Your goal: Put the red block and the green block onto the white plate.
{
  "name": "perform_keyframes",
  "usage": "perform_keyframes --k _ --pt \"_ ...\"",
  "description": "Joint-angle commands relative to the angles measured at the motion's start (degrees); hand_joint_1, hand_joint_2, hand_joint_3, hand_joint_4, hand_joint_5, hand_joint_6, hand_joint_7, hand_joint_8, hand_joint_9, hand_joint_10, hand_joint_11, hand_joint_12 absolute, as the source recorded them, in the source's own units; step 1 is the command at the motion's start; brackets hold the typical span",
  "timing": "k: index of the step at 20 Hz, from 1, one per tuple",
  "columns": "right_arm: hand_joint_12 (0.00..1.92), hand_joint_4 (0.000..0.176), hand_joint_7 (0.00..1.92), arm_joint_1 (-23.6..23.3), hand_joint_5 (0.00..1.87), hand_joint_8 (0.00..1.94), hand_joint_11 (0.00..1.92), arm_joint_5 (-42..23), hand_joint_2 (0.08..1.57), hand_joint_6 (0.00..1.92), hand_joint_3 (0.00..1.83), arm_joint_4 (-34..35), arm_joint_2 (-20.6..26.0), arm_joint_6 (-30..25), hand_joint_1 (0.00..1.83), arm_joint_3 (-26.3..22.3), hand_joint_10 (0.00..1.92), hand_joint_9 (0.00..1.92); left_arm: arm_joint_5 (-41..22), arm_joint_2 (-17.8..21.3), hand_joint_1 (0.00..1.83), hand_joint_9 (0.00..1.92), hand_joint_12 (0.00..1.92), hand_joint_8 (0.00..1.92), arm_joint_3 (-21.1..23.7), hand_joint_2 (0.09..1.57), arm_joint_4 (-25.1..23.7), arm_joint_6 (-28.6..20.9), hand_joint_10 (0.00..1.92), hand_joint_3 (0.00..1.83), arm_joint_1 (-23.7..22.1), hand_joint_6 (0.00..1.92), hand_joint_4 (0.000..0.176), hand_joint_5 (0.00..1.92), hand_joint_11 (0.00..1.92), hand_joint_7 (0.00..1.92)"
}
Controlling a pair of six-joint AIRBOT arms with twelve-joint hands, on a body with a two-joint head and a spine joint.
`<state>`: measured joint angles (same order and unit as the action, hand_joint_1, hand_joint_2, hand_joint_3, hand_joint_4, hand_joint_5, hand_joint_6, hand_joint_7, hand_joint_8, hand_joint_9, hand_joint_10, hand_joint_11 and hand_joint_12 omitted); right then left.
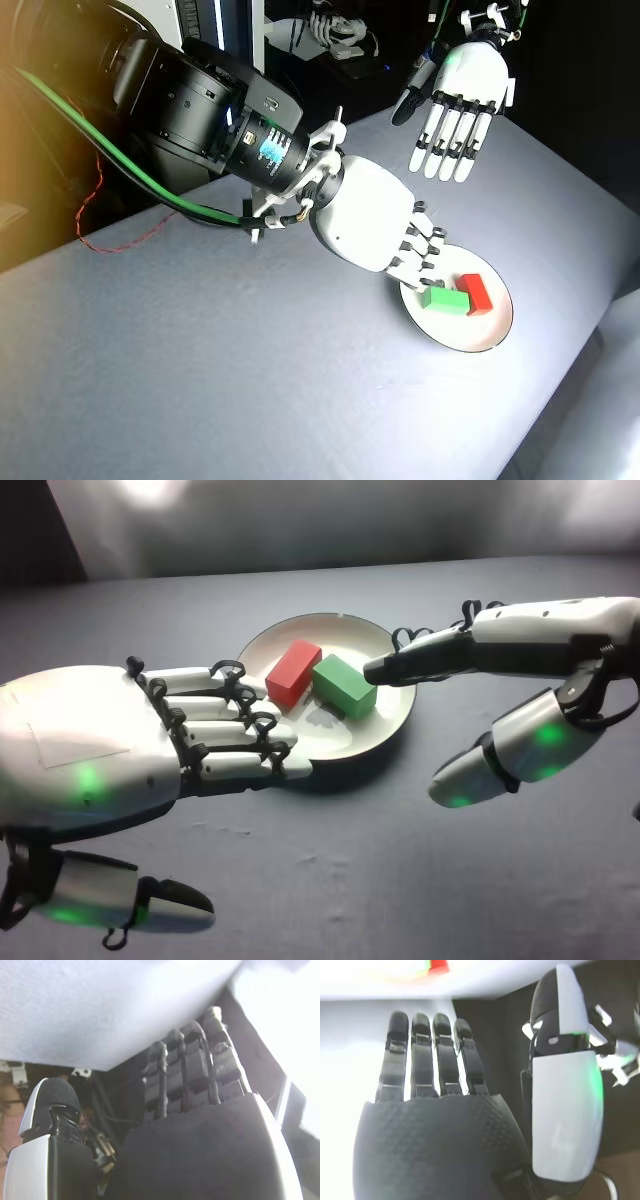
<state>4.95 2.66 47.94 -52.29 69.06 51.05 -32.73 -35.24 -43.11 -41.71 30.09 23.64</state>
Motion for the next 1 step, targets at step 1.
perform_keyframes --k 1 --pt "0.47 0.000 0.21 -0.15 0.22 0.00 0.00 -3.80 0.97 0.01 0.00 0.60 0.66 -2.96 0.94 -0.24 0.00 0.18 -5.30 0.31 0.26 0.11 0.18 0.00 -0.35 1.17 1.50 -0.26 0.00 0.00 -1.03 0.00 0.000 0.17 0.00 0.15"
